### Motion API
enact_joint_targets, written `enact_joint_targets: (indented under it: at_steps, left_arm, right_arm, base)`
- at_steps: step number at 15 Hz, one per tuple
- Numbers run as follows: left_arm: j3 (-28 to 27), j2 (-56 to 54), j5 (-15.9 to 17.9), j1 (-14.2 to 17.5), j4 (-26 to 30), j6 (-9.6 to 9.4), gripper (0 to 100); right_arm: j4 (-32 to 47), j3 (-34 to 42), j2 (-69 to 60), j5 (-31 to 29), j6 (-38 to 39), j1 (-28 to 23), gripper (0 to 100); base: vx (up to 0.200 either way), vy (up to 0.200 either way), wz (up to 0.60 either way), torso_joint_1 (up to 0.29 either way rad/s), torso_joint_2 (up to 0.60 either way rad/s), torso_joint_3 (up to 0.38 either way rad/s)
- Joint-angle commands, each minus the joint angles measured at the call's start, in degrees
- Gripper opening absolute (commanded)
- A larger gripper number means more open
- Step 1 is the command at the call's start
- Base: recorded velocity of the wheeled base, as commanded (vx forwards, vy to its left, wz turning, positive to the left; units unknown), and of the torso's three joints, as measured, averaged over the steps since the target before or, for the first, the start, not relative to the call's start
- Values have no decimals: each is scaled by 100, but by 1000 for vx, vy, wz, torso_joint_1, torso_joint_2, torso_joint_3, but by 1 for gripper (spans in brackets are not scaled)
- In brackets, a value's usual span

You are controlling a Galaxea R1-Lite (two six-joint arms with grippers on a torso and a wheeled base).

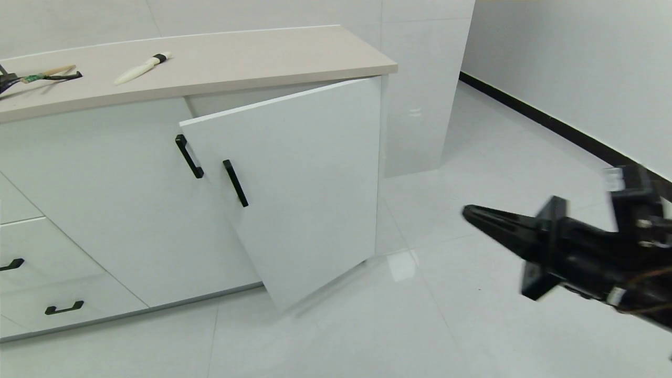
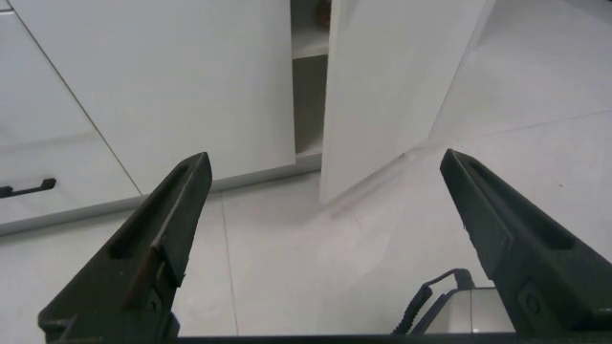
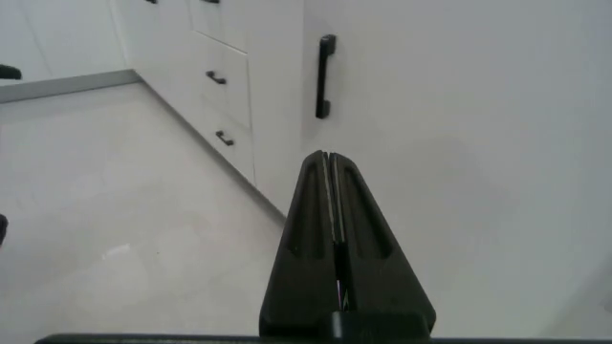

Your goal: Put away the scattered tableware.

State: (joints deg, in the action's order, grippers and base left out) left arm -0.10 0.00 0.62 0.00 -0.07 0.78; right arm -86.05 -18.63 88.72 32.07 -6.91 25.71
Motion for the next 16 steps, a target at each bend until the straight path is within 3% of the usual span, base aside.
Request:
enact_joint_targets:
  at_steps: [1,3,4,8,10,13,16]
  left_arm:
    - [1,0,-1,0,-1,-8,100]
    - [1,0,-1,0,-1,1,100]
    - [1,0,-1,0,-1,1,100]
    - [1,0,-1,0,-1,-8,100]
    - [1,0,-1,0,-1,1,100]
    - [1,0,-9,0,-1,80,100]
    - [1,0,-1,0,-1,63,100]
  right_arm:
    - [590,1863,-4179,45,58,-1982,0]
    - [1565,1863,-5717,53,471,-2694,0]
    - [2304,1863,-6614,62,551,-2773,0]
    - [4756,1863,-8732,45,551,-2659,0]
    - [5353,1863,-8872,-61,586,-2597,0]
    - [7436,1863,-8872,-1564,551,-2597,0]
    - [8491,1863,-8872,-2865,524,-2597,0]
  base:
    - [0,0,0,0,0,0]
    - [0,0,0,0,0,0]
    - [0,0,0,0,0,0]
    - [0,0,0,0,0,0]
    - [0,0,0,0,0,0]
    - [0,0,0,0,0,0]
    - [0,0,0,0,0,0]
